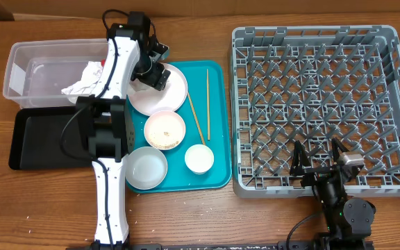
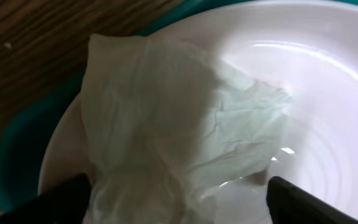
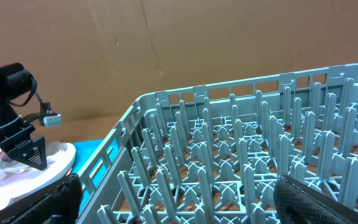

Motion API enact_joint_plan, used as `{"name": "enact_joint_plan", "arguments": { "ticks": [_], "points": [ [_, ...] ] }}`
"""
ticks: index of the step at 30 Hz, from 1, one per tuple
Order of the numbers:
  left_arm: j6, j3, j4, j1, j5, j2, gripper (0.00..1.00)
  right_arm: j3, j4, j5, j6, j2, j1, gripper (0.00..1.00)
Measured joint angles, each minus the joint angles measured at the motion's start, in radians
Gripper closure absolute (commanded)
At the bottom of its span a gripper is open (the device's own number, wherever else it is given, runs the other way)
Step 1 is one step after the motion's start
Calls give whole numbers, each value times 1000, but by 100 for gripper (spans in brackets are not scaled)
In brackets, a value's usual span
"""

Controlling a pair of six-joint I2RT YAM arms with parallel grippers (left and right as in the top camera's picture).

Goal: Sort waste into correct bins and load items into the dishwasher
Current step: 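Return left gripper to the plate and grasp the white tissue, then carry the tissue left and release it into the clear bin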

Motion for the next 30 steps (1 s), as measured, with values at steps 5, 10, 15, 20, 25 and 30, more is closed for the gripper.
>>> {"name": "enact_joint_plan", "arguments": {
  "ticks": [5, 10, 15, 20, 25, 30],
  "points": [
    [-13, 0, 2, 0, 1, 11, 66, 0, 0, 0, 0, 0, 0, 0],
    [-44, 0, -3, 0, 4, 11, 96, 0, 0, 0, 0, 0, 0, 0],
    [-89, 45, -72, 0, 4, 13, 96, 0, 0, 0, 0, 0, 0, 0],
    [-164, 296, -213, 0, 4, 7, 96, 0, 0, 0, 0, 0, 0, 0],
    [-274, 433, -255, 11, -60, -85, 96, 0, 0, 0, 0, 0, 0, 0],
    [-451, 457, -290, 80, -162, -146, 96, 0, 0, 0, 0, 0, 0, 0]
  ]
}}
